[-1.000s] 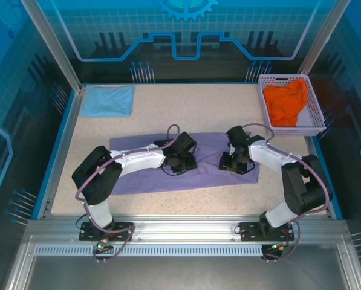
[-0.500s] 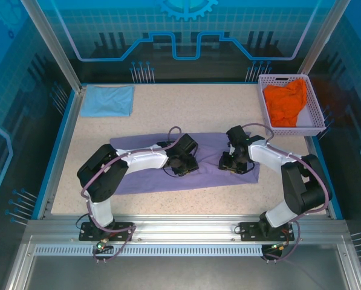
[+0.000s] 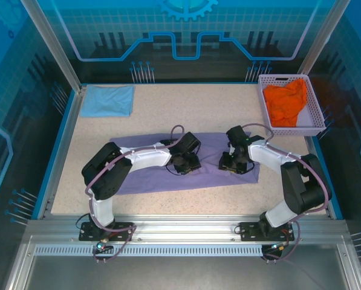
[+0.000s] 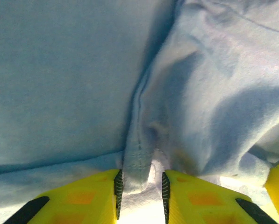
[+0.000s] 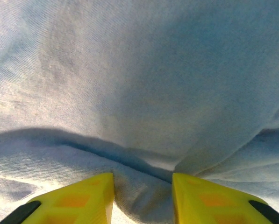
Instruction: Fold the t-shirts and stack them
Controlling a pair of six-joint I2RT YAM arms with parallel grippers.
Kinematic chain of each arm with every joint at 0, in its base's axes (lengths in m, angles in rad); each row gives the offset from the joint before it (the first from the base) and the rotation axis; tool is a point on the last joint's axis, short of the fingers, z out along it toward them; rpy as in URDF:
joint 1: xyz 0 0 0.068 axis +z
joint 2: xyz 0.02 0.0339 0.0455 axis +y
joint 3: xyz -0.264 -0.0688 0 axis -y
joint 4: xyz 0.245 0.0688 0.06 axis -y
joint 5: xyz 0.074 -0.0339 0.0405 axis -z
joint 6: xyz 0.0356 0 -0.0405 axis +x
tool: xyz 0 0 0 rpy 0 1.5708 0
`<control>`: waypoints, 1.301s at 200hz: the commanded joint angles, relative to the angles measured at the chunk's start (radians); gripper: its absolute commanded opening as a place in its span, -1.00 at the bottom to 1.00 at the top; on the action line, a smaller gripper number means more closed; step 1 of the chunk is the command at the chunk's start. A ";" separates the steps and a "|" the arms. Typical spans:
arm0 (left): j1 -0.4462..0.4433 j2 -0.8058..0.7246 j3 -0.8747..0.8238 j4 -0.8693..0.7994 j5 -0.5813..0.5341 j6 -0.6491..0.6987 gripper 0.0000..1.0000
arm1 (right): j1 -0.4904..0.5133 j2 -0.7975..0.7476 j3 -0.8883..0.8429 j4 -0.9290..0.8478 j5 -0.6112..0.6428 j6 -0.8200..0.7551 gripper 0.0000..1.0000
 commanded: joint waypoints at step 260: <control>0.082 -0.064 0.081 -0.229 0.204 0.281 -1.00 | -0.033 -0.040 0.031 -0.129 -0.217 -0.023 -0.78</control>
